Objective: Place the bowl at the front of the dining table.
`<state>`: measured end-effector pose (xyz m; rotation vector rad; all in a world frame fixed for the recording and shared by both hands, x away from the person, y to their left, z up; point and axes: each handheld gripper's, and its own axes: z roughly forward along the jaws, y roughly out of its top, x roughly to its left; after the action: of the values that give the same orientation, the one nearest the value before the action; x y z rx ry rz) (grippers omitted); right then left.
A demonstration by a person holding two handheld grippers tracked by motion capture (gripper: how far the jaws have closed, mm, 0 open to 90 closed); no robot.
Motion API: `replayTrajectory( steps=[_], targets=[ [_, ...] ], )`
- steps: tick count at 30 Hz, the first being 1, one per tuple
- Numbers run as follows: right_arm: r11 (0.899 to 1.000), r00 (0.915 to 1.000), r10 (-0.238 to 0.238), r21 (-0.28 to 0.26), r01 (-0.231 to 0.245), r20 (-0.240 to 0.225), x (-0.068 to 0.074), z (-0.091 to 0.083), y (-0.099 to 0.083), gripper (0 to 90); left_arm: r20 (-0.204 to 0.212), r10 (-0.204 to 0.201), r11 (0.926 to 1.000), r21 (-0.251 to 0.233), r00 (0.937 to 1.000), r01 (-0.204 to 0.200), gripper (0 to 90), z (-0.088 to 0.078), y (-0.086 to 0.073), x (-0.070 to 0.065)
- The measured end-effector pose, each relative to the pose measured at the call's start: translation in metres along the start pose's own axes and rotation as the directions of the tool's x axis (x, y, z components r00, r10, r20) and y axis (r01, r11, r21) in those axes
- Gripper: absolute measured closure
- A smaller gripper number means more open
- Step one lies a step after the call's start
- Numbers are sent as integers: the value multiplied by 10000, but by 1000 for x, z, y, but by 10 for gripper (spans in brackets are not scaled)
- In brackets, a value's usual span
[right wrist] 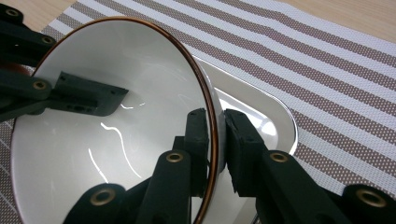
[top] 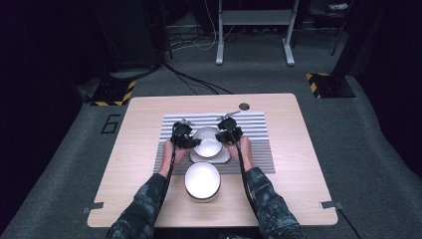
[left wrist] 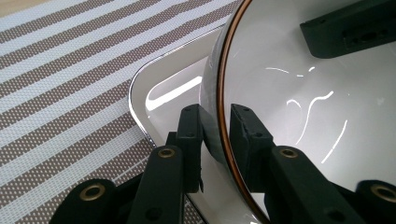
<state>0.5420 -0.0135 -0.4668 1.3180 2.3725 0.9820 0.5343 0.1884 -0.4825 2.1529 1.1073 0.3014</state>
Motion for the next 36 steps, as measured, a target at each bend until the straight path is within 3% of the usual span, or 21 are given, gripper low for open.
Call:
replayTrajectory(
  steps=[8, 15, 21, 28, 34, 36],
  targets=[
    [9999, 10000, -77, -122, 77, -10, -6, 4, -1, 803, -575, 574, 9983, 74, 9967, -570, 693, -7, 3, -11],
    [9997, 9993, -234, -56, 232, -276, -7, 8, 2, 825, -536, 443, 9989, 151, 9976, -435, 667, -7, 0, -9],
    [9981, 9981, -615, 43, 615, -23, 1, 1, 3, 804, -226, 229, 9997, -3, 9995, -229, 715, -6, -2, -1],
    [9976, 9971, -615, 342, 600, 453, 12, -7, 1, 779, -265, 363, 9993, -48, 9990, -364, 761, -5, -1, 0],
    [9988, 9984, -453, 199, 447, 326, 9, -5, 1, 789, -277, 321, 9995, -43, 9991, -322, 757, -5, 0, -1],
    [9975, 9973, -699, 154, 695, 243, 6, -3, 1, 794, -312, 293, 9996, -10, 9991, -293, 752, -5, 0, -2]
  ],
)
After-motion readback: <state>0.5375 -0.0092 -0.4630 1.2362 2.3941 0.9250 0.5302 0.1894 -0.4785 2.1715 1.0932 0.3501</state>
